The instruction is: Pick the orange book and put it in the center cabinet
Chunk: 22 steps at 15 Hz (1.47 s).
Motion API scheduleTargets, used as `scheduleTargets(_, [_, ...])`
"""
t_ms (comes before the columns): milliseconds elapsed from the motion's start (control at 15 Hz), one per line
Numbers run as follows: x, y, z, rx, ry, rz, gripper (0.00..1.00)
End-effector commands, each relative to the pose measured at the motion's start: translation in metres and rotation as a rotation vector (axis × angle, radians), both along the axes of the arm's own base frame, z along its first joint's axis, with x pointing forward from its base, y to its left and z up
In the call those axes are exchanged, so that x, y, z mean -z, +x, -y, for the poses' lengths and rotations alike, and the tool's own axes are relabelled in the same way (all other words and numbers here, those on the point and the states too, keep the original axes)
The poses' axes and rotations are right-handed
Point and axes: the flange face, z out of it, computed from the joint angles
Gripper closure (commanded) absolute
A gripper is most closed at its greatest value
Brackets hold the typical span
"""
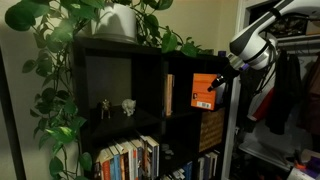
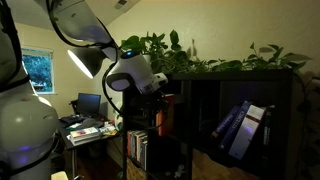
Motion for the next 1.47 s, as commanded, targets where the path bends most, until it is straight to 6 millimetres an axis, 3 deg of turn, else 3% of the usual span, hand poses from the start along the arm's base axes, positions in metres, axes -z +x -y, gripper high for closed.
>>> scheduleTargets(0, [-0.013,0.021,-0.001,0.052,0.023,0.055,0.92])
scheduleTargets(600, [-0.019,0.082,-0.025,0.074,0.042,0.094,0.92])
scheduleTargets(1067, [0.0,0.116,-0.061,0.021,0.018,0.087,0.92])
scheduleTargets(1400, [0.022,0.144,-0.066,0.01,-0.001,0.084,0.92])
